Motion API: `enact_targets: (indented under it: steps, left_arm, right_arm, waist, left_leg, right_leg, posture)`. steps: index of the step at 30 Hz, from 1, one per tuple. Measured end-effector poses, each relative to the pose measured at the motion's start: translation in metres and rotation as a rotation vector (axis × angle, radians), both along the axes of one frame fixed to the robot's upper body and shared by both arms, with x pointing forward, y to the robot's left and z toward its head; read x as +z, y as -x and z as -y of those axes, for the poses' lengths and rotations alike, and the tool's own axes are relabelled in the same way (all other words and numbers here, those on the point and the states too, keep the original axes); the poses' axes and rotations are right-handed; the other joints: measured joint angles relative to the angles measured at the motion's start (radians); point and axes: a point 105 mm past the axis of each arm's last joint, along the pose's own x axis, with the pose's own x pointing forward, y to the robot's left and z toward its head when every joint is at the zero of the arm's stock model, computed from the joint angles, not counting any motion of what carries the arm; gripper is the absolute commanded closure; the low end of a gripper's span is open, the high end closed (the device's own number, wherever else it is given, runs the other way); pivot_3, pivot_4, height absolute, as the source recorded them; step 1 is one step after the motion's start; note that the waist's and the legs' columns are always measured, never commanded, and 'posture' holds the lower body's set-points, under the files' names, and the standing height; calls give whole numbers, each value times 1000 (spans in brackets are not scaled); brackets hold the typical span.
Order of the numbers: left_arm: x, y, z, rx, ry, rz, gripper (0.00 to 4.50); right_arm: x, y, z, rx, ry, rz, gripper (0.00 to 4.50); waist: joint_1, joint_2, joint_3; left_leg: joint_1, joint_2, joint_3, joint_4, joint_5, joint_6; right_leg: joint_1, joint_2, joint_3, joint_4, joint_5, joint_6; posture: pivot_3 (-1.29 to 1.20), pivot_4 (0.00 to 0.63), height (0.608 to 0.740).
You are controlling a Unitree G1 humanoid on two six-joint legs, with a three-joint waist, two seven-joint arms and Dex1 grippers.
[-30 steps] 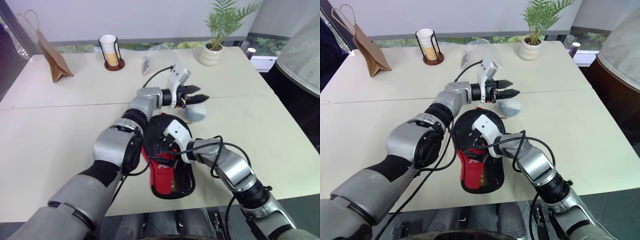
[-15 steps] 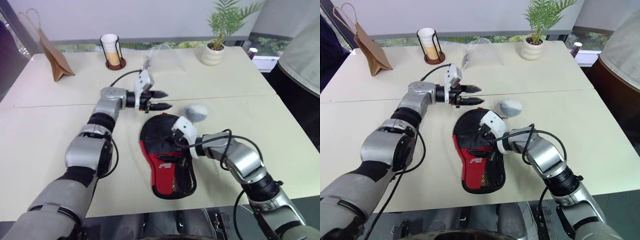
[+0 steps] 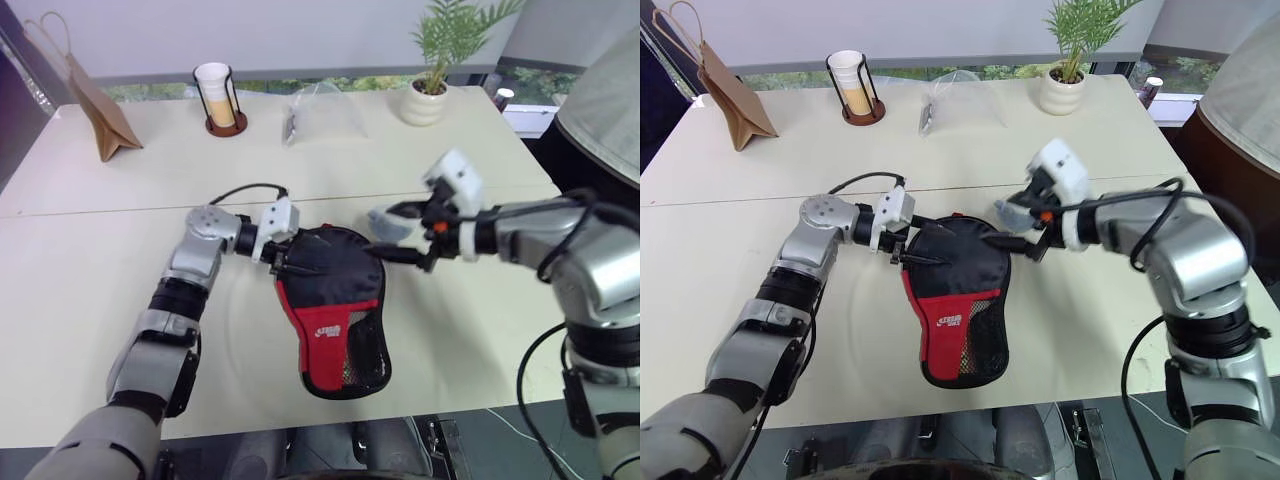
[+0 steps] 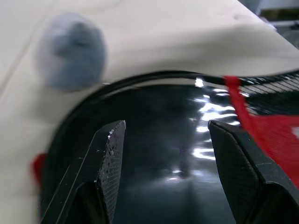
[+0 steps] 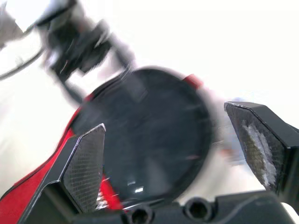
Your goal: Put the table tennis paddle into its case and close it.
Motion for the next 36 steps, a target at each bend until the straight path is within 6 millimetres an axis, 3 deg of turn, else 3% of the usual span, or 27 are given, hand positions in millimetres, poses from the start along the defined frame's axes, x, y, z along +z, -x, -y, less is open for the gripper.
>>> enact_targets:
  steps: [3,9,13,19,32,35,36]
  left_arm:
    - [-6,2,4,10,-16,8,1609]
    - [-25,5,16,45,-35,22,1609]
    - [-31,3,27,73,-6,44,1609]
    - [-32,1,27,114,14,60,1609]
    - [-36,0,25,161,37,53,1609]
    - [-36,0,25,165,37,51,1546]
    - [-36,0,25,166,36,51,1546]
  right_arm:
    - [3,-15,17,-28,20,71,0]
    - [-37,-40,36,-28,79,70,0]
    - [-48,-49,36,-3,85,69,0]
    - [-58,-59,40,33,138,49,0]
    - [-83,-90,27,89,240,13,0]
    - [-89,-95,32,69,248,-2,815]
    - [-90,-96,33,64,252,-2,1312]
  waist:
    - [1,0,0]
    - [-2,0,0]
    - [-1,0,0]
    - [-1,1,0]
    - [-2,1,-1]
    - [-3,1,-1]
    - [-3,1,-1]
  left_leg:
    - [0,0,1,0,0,0]
    - [0,0,2,0,0,0]
    - [1,0,2,1,0,0]
    - [2,0,2,1,1,0]
    - [9,0,2,0,1,-1]
    - [10,0,2,0,1,-1]
    - [10,0,2,0,1,-1]
  right_leg:
    - [0,0,0,0,0,0]
    - [0,0,0,0,0,0]
    - [0,0,0,1,0,0]
    - [2,0,0,1,0,0]
    - [8,1,0,1,0,0]
    - [9,1,0,1,1,0]
    - [9,1,0,1,1,0]
  posture:
    - [0,150,740]
    - [0,150,740]
    - [0,150,740]
    - [0,150,740]
    - [0,150,740]
    - [0,150,740]
    - [0,150,740]
